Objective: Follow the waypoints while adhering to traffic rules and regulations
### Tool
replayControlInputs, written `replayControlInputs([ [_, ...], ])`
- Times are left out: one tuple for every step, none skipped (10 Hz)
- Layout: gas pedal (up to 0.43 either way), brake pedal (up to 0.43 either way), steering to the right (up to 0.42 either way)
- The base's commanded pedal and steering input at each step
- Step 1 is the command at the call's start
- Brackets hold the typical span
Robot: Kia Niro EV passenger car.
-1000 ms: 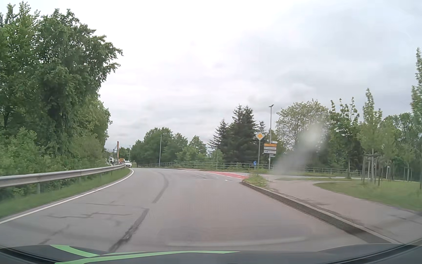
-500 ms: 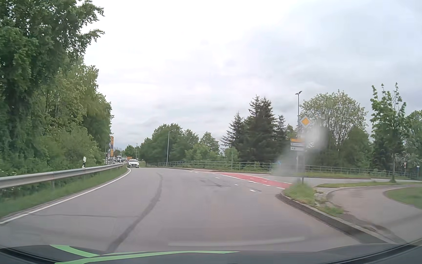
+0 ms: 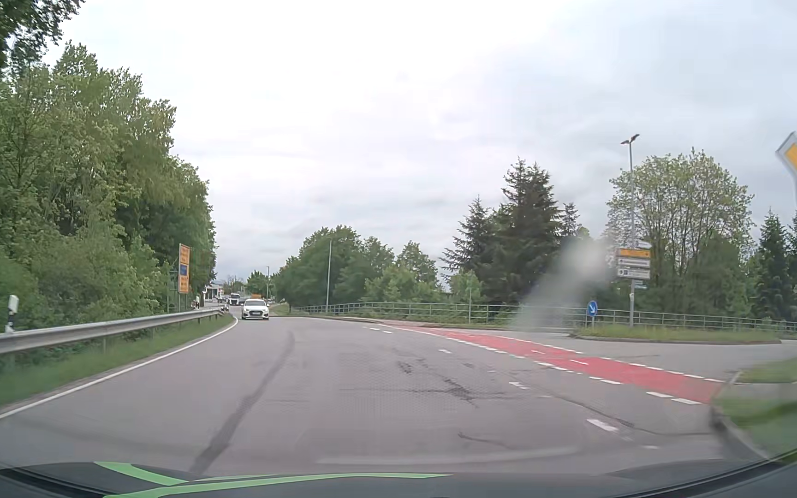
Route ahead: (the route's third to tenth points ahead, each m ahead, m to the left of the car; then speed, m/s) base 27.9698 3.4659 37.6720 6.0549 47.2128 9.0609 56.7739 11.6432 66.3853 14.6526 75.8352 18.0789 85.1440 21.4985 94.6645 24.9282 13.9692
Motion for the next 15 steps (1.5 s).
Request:
replayControlInputs([
  [0.0,0.0,-0.029],
  [0.0,0.0,-0.03],
  [0.0,0.0,-0.031],
  [0.0,0.0,-0.034],
  [0.0,0.0,-0.037],
  [0.0,0.0,-0.041],
  [0.0,0.0,-0.042],
  [0.0,0.0,-0.043],
  [0.0,0.0,-0.044],
  [0.0,0.0,-0.044],
  [0.0,0.0,-0.045],
  [0.0,0.0,-0.045],
  [0.0,0.0,-0.045],
  [0.0,0.0,-0.045],
  [0.0,0.0,-0.044],
])
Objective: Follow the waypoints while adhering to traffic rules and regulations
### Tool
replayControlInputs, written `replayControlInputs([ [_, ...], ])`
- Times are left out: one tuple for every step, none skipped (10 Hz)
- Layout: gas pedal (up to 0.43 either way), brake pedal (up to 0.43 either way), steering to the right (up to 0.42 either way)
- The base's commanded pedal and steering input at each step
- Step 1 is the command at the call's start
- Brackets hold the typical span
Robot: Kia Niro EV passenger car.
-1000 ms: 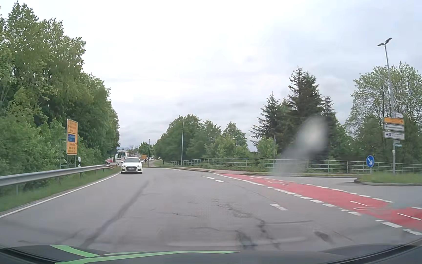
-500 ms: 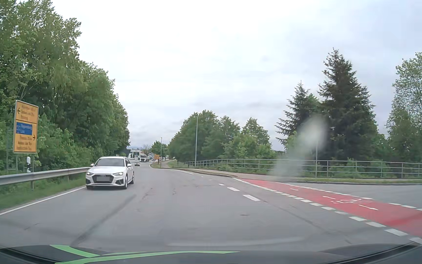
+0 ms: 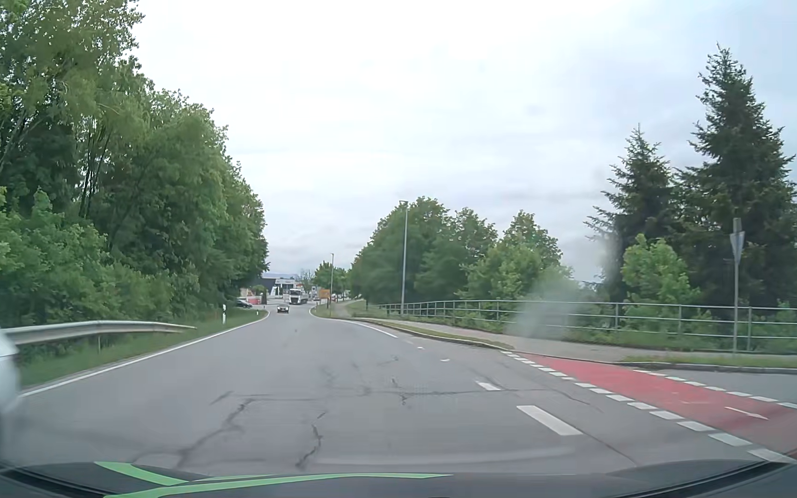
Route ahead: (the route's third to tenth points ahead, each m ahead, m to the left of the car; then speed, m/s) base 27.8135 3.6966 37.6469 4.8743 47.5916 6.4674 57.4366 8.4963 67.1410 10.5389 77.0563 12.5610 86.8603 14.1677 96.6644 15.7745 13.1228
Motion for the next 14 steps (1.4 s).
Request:
replayControlInputs([
  [0.0,0.0,-0.043],
  [0.0,0.0,-0.043],
  [0.008,0.0,-0.042],
  [0.02,0.0,-0.039],
  [0.039,0.0,-0.034],
  [0.047,0.0,-0.031],
  [0.059,0.0,-0.03],
  [0.059,0.0,-0.029],
  [0.059,0.0,-0.026],
  [0.067,0.0,-0.024],
  [0.067,0.0,-0.023],
  [0.067,0.0,-0.023],
  [0.067,0.0,-0.022],
  [0.067,0.0,-0.021],
])
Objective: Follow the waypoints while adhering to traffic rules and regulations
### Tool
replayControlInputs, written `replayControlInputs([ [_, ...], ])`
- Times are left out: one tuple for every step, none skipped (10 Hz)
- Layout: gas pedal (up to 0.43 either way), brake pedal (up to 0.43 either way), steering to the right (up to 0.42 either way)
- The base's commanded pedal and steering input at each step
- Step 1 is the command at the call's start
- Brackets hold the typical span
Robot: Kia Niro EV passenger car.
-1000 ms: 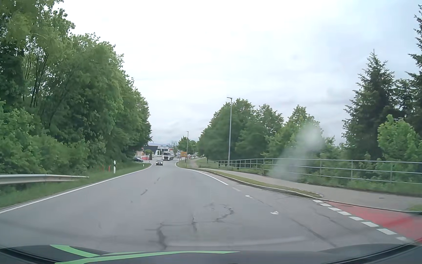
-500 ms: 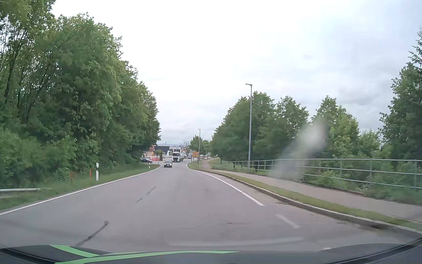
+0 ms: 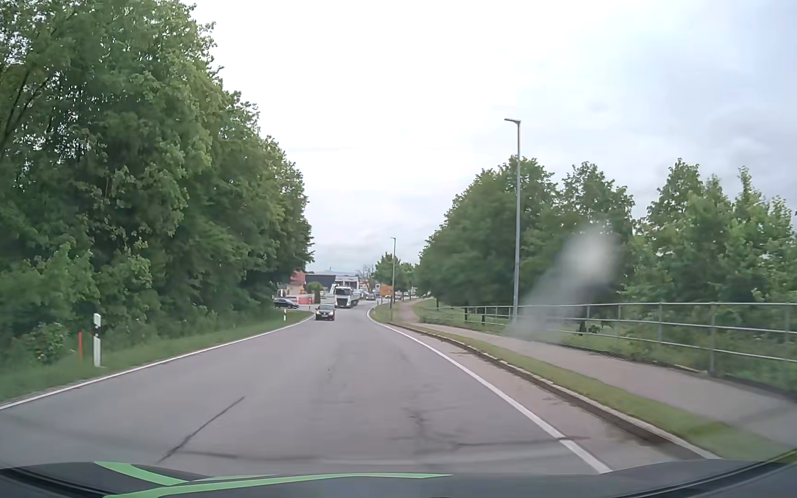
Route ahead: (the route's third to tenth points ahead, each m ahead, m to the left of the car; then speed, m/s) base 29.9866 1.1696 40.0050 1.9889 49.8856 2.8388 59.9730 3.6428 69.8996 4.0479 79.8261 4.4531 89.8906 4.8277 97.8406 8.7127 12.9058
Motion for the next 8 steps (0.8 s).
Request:
replayControlInputs([
  [0.067,0.0,-0.02],
  [0.067,0.0,-0.018],
  [0.067,0.0,-0.016],
  [0.067,0.0,-0.013],
  [0.067,0.0,-0.011],
  [0.067,0.0,-0.011],
  [0.059,0.0,-0.011],
  [0.028,0.0,-0.01],
])
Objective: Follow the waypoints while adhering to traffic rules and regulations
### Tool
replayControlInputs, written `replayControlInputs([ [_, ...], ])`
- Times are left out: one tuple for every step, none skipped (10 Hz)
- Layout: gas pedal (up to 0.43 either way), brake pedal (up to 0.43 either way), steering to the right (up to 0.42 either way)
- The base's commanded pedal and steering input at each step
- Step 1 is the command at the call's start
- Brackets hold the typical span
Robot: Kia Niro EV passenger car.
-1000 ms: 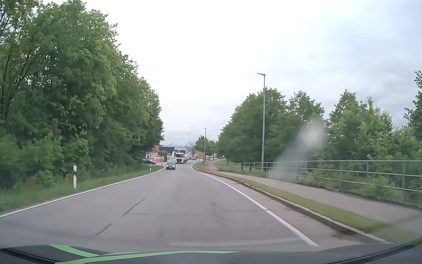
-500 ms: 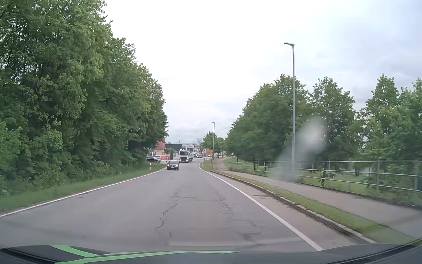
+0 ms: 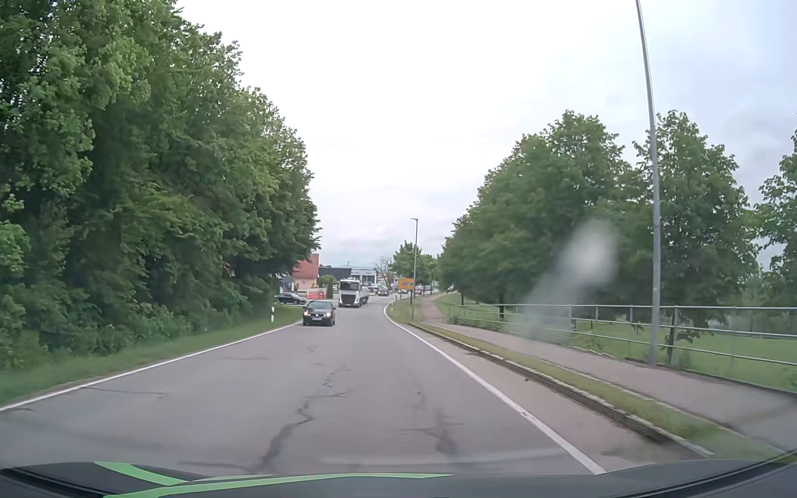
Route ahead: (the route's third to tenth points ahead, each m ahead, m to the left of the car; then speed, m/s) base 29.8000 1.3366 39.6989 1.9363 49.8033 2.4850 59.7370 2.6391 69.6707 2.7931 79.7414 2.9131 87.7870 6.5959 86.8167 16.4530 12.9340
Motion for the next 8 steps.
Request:
replayControlInputs([
  [0.0,0.0,-0.009],
  [0.0,0.0,-0.008],
  [0.0,0.0,-0.008],
  [0.0,0.0,-0.009],
  [0.0,0.0,-0.009],
  [0.0,0.0,-0.009],
  [0.0,0.0,-0.009],
  [0.0,0.0,-0.009],
])
